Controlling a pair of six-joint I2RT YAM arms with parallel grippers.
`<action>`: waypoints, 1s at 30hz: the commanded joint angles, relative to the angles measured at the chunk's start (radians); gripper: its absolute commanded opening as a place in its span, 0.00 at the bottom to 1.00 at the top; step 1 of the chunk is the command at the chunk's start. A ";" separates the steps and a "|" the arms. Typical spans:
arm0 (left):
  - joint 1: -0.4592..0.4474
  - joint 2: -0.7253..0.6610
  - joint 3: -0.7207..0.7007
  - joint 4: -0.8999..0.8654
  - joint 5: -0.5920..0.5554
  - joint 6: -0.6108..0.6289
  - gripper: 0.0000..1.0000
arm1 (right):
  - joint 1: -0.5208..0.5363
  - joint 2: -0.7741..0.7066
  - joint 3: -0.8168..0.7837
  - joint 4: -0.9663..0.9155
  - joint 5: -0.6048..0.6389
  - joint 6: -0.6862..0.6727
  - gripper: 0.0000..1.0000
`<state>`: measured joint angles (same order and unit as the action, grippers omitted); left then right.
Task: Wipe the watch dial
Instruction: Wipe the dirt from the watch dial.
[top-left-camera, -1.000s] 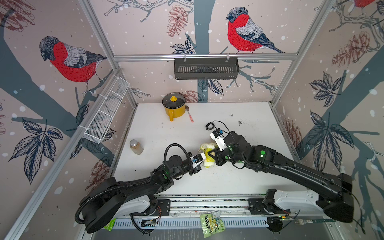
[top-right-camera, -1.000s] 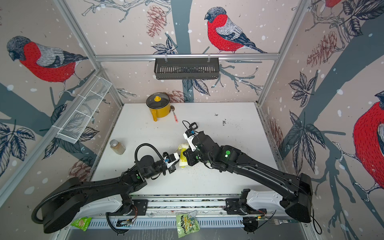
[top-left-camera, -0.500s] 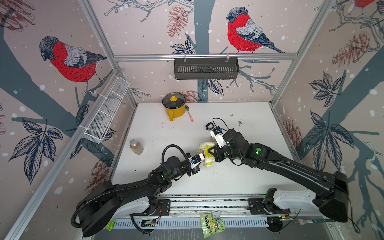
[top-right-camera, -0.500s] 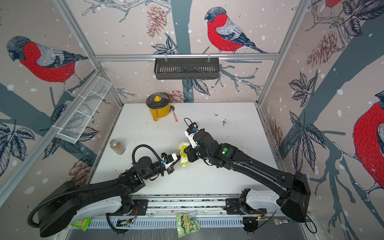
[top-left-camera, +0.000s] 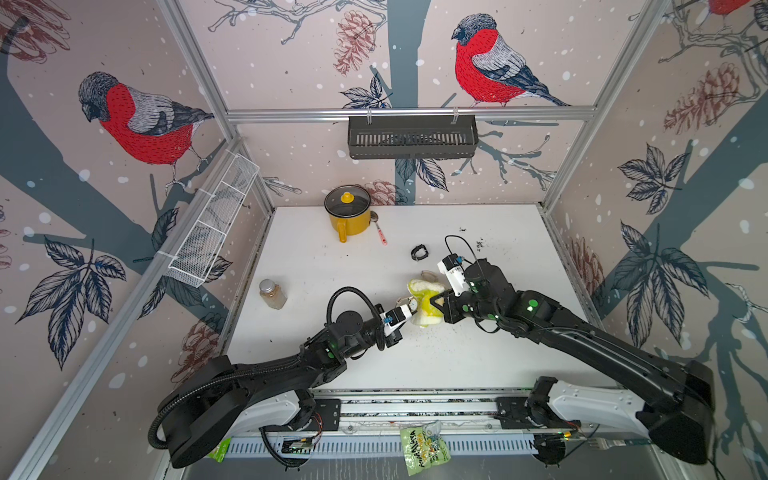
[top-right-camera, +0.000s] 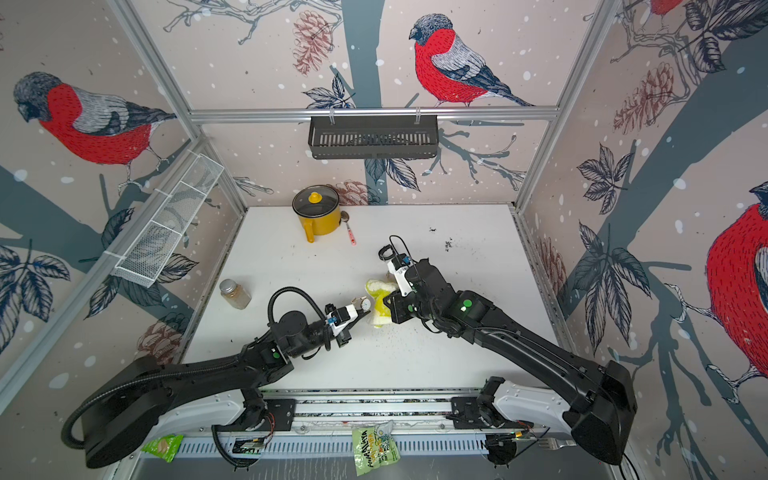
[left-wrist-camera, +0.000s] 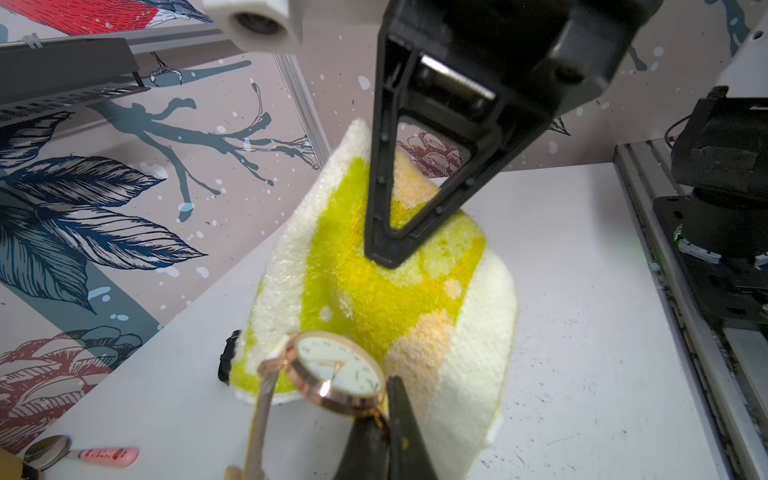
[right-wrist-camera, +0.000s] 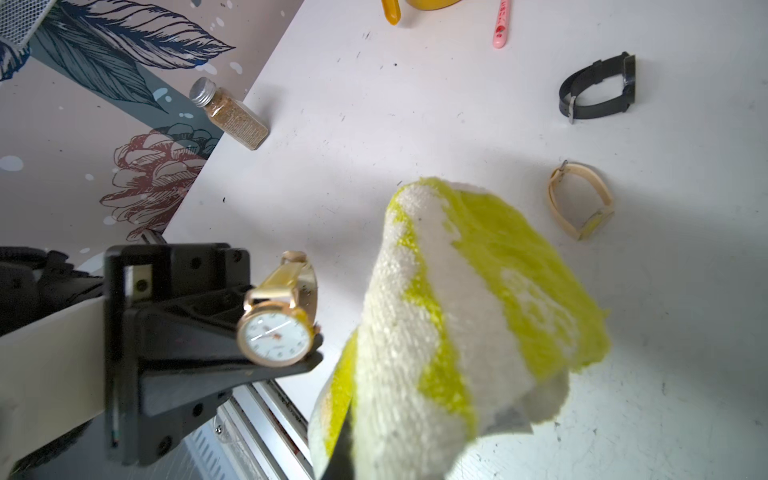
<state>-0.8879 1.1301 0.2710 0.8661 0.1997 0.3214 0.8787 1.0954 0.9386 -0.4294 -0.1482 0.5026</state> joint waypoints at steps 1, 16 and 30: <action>0.001 0.024 0.024 0.011 -0.022 0.010 0.00 | 0.024 -0.025 0.003 -0.018 0.021 0.027 0.09; 0.001 0.044 0.042 -0.008 0.014 -0.016 0.00 | 0.135 -0.007 0.081 -0.028 0.075 0.029 0.09; 0.000 -0.020 0.015 0.004 0.036 -0.017 0.00 | 0.105 0.112 0.103 0.046 0.041 -0.001 0.09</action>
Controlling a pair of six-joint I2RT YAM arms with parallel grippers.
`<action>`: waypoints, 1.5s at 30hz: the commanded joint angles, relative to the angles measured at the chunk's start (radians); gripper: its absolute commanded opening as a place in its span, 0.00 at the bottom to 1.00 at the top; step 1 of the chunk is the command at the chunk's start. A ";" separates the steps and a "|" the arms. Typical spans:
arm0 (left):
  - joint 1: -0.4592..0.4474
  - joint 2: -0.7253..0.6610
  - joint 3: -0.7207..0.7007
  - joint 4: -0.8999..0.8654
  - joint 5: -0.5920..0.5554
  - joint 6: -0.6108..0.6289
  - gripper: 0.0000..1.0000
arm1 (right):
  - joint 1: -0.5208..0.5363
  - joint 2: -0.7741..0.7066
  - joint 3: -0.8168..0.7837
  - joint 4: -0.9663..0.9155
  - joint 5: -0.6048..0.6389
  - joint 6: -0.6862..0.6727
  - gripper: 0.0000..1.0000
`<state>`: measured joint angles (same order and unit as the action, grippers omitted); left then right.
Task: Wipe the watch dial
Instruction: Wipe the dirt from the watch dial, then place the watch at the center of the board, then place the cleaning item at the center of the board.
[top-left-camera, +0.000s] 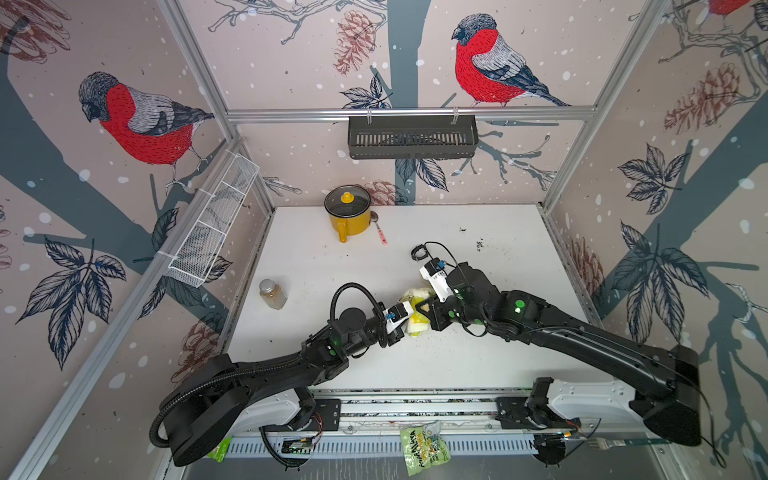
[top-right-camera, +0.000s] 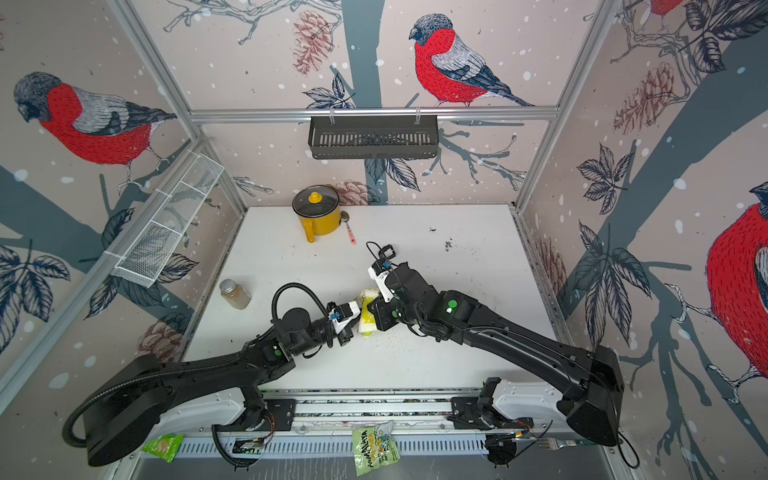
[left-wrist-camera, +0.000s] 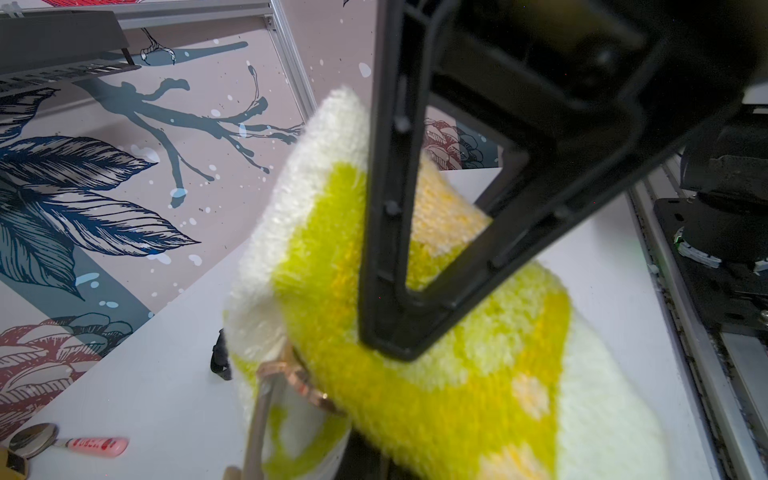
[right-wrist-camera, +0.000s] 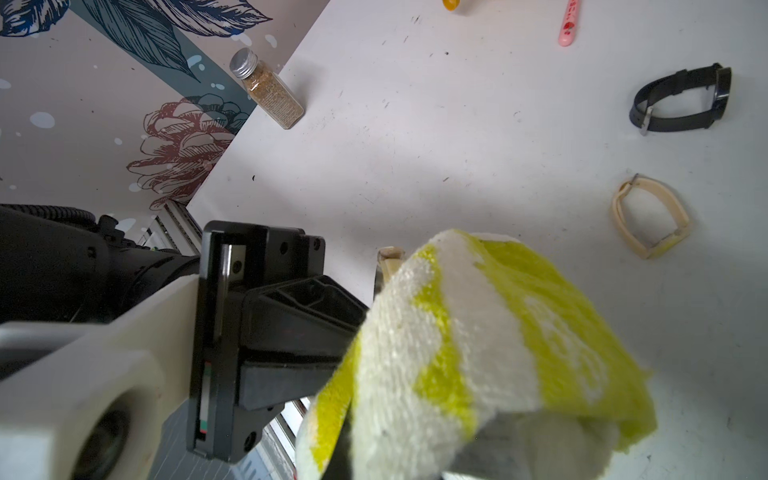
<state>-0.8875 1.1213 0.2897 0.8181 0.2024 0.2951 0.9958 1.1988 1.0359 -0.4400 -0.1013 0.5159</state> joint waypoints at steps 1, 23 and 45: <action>-0.002 -0.015 -0.007 0.057 0.040 0.010 0.00 | -0.019 0.014 0.004 0.063 -0.012 -0.013 0.09; 0.089 0.183 0.010 0.139 -0.179 -0.108 0.00 | -0.268 -0.108 -0.013 -0.202 0.276 -0.091 0.10; 0.169 0.573 0.265 -0.071 -0.352 -0.265 0.00 | -0.536 0.224 0.064 -0.247 0.430 -0.196 0.09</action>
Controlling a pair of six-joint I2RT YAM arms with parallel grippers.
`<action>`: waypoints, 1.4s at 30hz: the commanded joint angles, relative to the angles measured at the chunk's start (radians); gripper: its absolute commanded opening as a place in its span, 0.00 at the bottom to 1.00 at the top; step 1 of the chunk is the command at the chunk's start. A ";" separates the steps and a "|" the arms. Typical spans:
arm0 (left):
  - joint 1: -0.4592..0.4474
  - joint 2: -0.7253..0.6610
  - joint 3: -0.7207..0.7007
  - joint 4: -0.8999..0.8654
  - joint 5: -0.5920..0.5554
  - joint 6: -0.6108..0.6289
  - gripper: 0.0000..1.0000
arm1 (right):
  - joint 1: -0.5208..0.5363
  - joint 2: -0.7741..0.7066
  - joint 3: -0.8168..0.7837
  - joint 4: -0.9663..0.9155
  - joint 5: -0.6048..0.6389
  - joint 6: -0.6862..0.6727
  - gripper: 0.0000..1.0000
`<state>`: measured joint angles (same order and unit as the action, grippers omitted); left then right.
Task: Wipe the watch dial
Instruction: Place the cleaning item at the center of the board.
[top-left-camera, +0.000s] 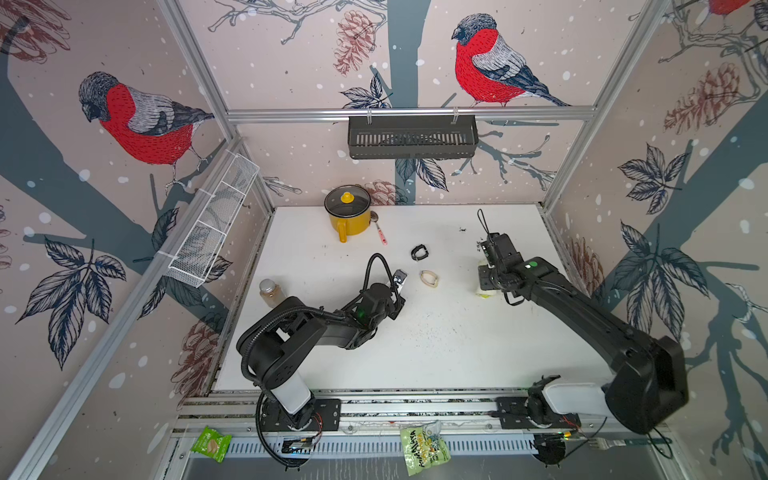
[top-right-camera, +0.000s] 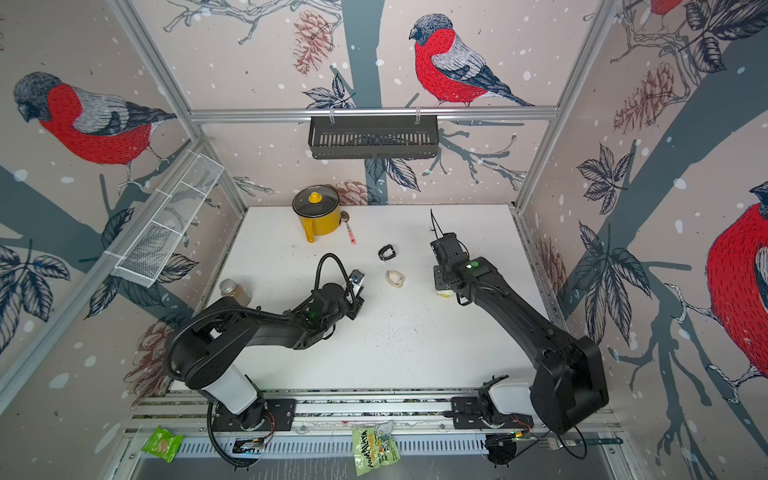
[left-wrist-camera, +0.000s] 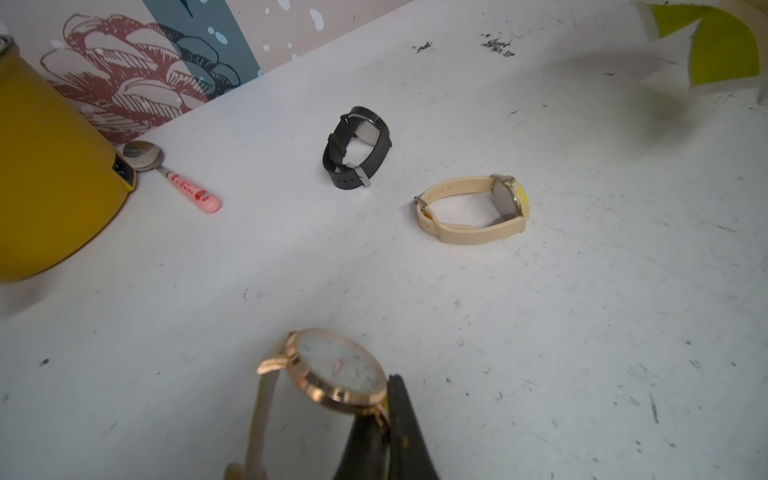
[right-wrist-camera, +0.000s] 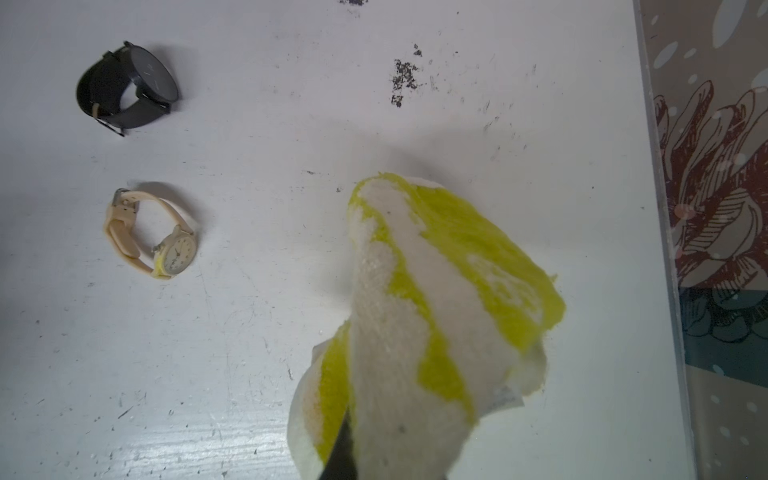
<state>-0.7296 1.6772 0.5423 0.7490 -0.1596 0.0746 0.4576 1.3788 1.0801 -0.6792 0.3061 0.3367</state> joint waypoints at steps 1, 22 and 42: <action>0.015 0.024 0.013 0.006 0.015 -0.053 0.00 | 0.003 0.069 0.028 -0.007 0.019 -0.020 0.09; 0.088 0.139 0.046 0.026 0.131 -0.114 0.05 | 0.043 0.374 0.191 0.015 -0.039 -0.039 0.30; 0.087 -0.031 0.023 -0.009 0.064 -0.119 0.98 | 0.083 0.237 0.213 -0.026 -0.044 -0.024 1.00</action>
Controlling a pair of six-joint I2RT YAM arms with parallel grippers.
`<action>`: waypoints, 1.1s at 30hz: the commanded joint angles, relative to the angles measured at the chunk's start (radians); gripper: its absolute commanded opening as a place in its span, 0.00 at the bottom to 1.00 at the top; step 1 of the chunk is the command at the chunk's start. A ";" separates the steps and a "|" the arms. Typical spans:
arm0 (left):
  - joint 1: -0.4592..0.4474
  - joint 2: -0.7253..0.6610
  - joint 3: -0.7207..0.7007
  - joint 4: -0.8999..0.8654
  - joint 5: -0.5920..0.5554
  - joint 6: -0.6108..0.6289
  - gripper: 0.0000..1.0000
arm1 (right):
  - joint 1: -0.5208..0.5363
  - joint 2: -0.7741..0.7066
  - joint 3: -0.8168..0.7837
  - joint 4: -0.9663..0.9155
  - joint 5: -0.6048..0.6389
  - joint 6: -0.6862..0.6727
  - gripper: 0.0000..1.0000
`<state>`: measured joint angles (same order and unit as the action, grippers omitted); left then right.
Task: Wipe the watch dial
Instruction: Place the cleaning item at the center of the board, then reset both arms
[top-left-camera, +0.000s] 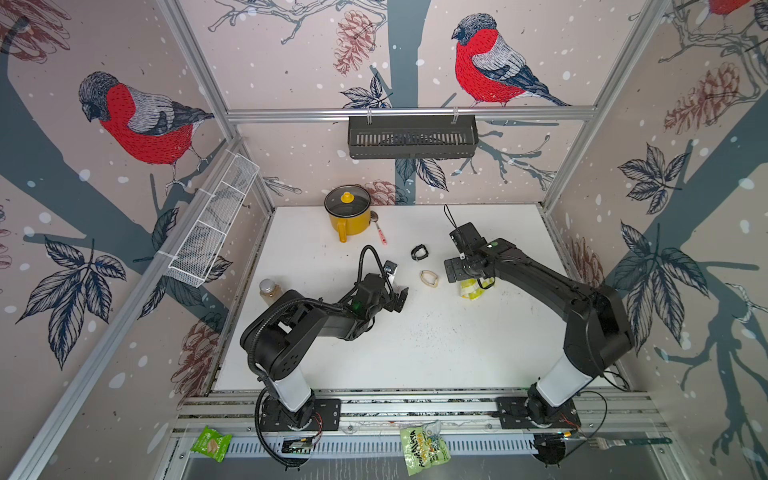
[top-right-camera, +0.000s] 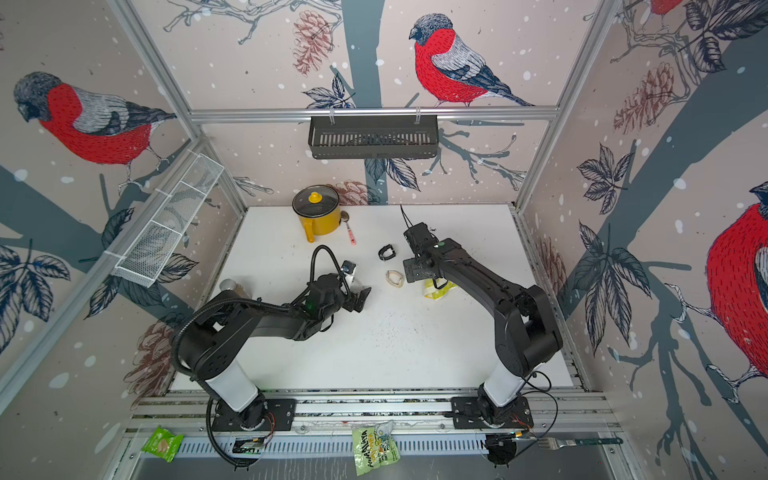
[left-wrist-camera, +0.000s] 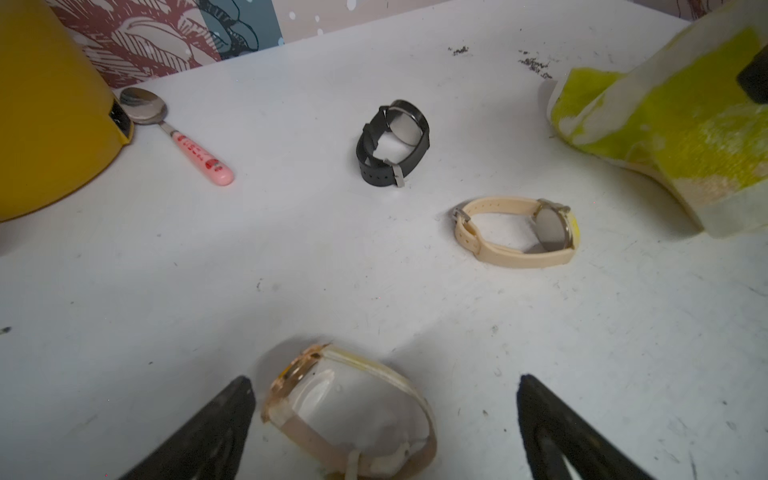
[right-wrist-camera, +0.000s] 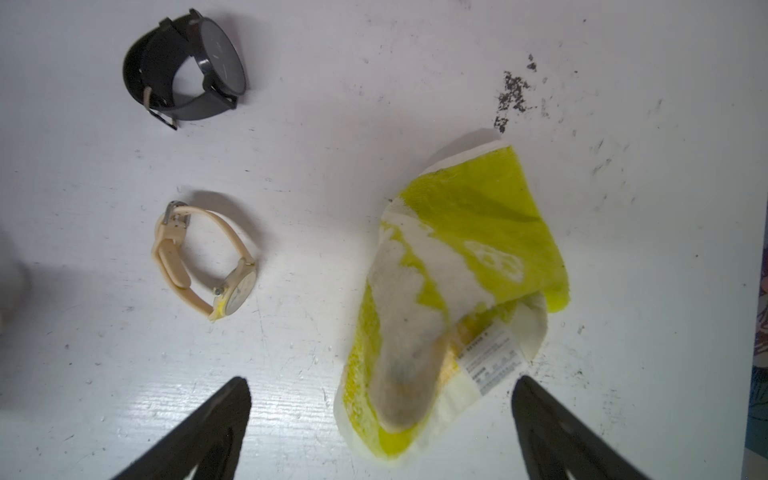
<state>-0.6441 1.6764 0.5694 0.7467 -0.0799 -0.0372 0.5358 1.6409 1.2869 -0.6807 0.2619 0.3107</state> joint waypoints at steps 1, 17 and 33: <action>0.001 -0.048 -0.006 -0.011 -0.022 -0.007 0.98 | 0.005 -0.037 0.008 -0.034 -0.001 0.003 1.00; -0.054 -0.500 -0.180 -0.156 -0.362 -0.025 0.98 | 0.029 -0.381 -0.275 0.129 0.133 0.133 1.00; -0.071 -1.025 -0.495 -0.040 -0.687 0.196 0.98 | 0.068 -0.956 -0.847 0.718 0.278 -0.043 1.00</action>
<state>-0.7307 0.6605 0.0982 0.5911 -0.7132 0.0826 0.6106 0.7250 0.4961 -0.1574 0.4805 0.3450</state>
